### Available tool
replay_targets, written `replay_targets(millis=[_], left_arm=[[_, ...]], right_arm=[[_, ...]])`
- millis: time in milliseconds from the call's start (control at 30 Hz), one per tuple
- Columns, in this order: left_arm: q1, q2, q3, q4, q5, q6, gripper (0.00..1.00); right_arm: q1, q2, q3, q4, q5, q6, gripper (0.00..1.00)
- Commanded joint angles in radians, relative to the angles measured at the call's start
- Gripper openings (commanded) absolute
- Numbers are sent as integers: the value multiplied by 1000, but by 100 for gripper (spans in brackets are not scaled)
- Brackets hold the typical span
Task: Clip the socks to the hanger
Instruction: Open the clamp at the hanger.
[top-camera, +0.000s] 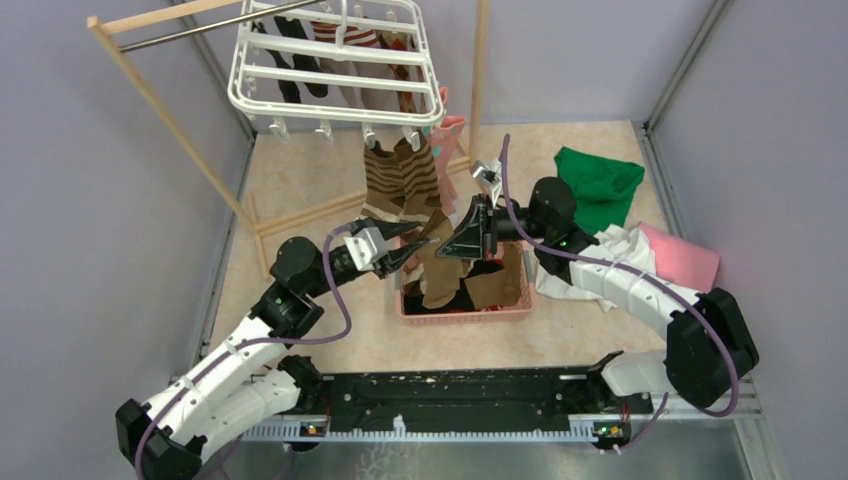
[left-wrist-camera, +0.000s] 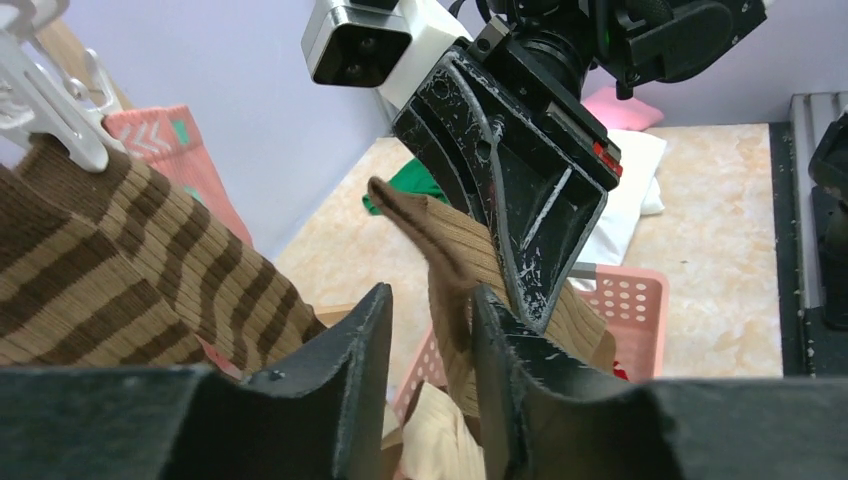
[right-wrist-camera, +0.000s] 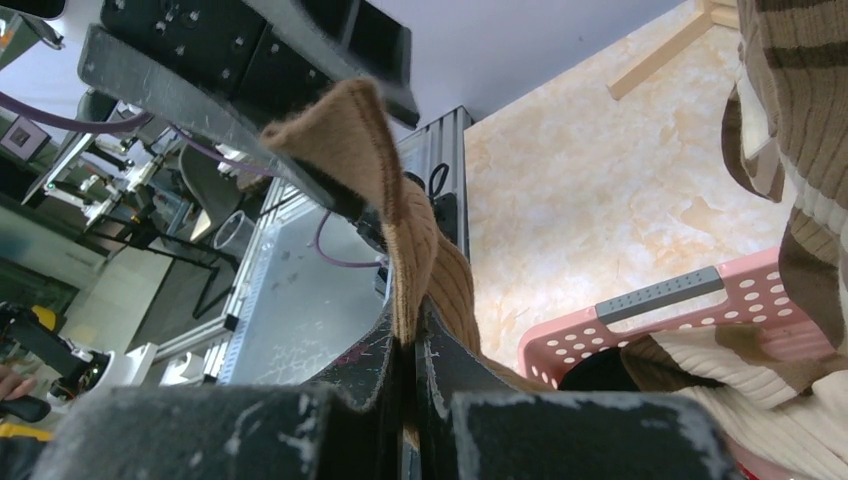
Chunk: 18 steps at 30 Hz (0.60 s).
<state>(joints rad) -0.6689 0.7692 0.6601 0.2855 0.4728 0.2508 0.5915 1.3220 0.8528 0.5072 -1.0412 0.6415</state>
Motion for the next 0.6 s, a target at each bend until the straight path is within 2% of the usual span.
replay_targets(millis=[0, 167, 267, 300, 367, 433, 500, 567], left_arm=[[-3, -8, 7, 70, 25, -78, 33], [-2, -22, 1, 50, 70, -109, 0], [-1, -37, 2, 36, 81, -132, 0], [-1, -43, 2, 30, 84, -141, 0], [1, -50, 4, 17, 100, -158, 0], [9, -55, 11, 3, 126, -174, 0], [21, -58, 28, -21, 156, -178, 0], [36, -63, 50, -51, 169, -179, 0]], right_arm=[[-5, 5, 59, 58, -3, 0, 0], [-4, -6, 56, 58, -8, -33, 0], [-5, -25, 42, 51, -22, -102, 0], [-5, -36, 37, 41, -29, -145, 4], [-5, -62, 29, -7, -41, -272, 36], [-5, -99, 23, -94, -45, -451, 60], [-5, -148, 22, -166, -43, -621, 75], [-5, -184, 25, -191, -56, -771, 80]])
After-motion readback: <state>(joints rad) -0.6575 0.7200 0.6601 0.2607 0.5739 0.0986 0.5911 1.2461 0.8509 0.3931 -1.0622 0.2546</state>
